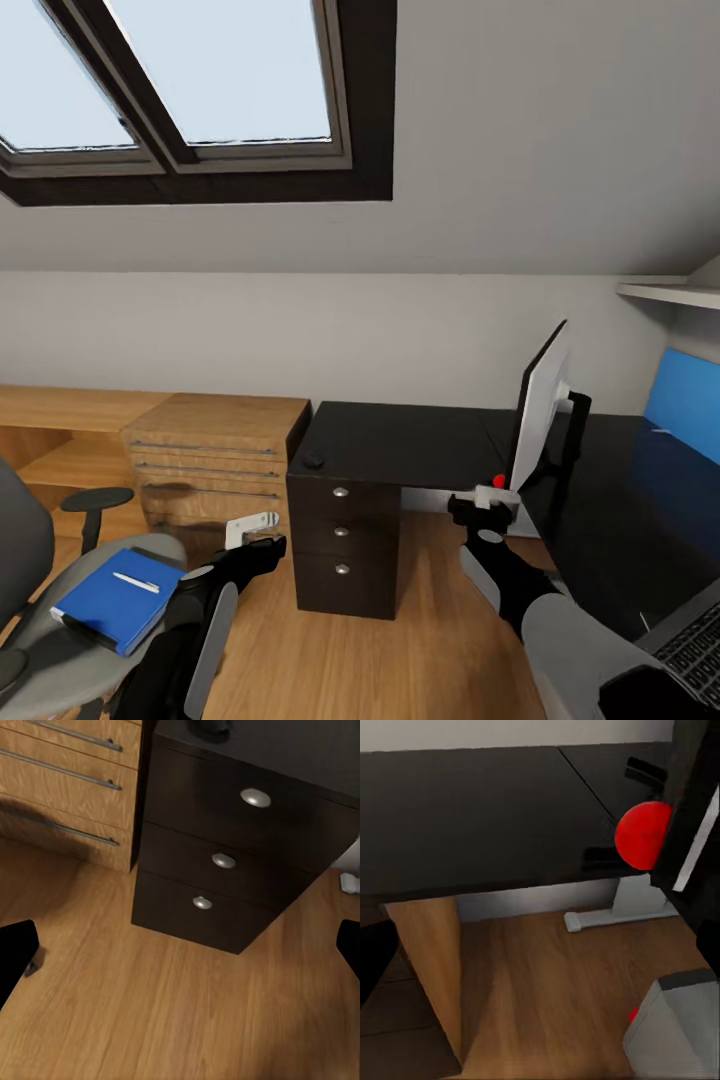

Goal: In the bedroom, organize the workspace by keeping the computer under the desk, ensuring the monitor is on the desk, placing the keyboard on the desk next to the monitor, placing the mouse on the desk next to the keyboard, moving the folder from the swivel chair onto the desk next to the mouse, stacking the notebook on top of the folder with the pen on top of the notebook, and positioning the swivel chair next to the desk.

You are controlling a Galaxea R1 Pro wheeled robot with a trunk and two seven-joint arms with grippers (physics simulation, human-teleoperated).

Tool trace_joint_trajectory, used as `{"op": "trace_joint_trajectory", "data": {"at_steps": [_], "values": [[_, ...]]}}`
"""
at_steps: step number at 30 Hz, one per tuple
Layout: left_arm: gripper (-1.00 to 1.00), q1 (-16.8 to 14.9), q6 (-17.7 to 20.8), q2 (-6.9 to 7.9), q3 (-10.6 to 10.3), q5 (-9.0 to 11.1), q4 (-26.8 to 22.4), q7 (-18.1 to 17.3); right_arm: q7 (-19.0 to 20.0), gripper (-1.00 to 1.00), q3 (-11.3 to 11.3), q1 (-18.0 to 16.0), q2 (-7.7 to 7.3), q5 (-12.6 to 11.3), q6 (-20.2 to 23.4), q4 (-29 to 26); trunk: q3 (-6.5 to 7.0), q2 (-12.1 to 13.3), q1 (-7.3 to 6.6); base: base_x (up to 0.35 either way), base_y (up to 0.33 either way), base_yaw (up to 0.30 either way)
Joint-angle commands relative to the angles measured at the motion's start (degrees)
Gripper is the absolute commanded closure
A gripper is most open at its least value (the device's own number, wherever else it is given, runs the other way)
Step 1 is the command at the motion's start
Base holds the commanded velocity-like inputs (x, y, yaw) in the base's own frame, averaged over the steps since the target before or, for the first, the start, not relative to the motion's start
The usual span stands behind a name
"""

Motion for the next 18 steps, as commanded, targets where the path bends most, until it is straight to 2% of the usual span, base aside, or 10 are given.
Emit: {"op": "trace_joint_trajectory", "data": {"at_steps": [1, 5, 11, 13, 15, 18], "values": [[-1.0, -0.04, 0.23, -0.04, 0.05, 0.61, -0.06, 0.4, -0.21, -1.0, -3.12, -0.74, -0.35, -0.63, -0.25, 1.03, -0.08, -0.05, 0.02, 0.098, 0.0, 0.0], [-1.0, -0.04, 0.24, -0.04, 0.05, 0.61, -0.06, 0.4, -0.27, -1.0, -7.36, -1.83, -0.61, -0.64, 0.52, 1.94, -0.08, -0.05, 0.02, 0.051, 0.0, 0.0], [-1.0, -0.04, 0.39, 0.05, 0.17, 0.61, -1.67, 0.4, -0.33, -1.0, -8.94, -2.18, -0.9, -0.7, 1.04, 2.62, -0.08, -0.05, 0.02, 0.006, 0.0, 0.0], [-1.0, -0.04, 0.44, 0.08, 0.2, 0.61, -2.13, 0.4, -0.32, -1.0, -9.76, -2.17, -1.49, -0.71, 0.52, 4.09, -0.08, -0.05, 0.02, 0.0, 0.0, 0.0], [-1.0, -0.04, 0.47, 0.11, 0.22, 0.61, -2.48, 0.42, -0.3, -1.0, -12.04, -2.17, -2.6, -0.99, -2.13, 8.41, -0.08, -0.05, 0.02, 0.0, 0.0, 0.0], [-1.0, -0.04, 0.44, 0.08, 0.22, 0.61, -2.61, 0.45, -0.3, -1.0, -12.75, -2.15, -3.04, -1.08, -3.05, 9.64, -0.08, -0.05, 0.02, 0.0, 0.0, 0.0]]}}
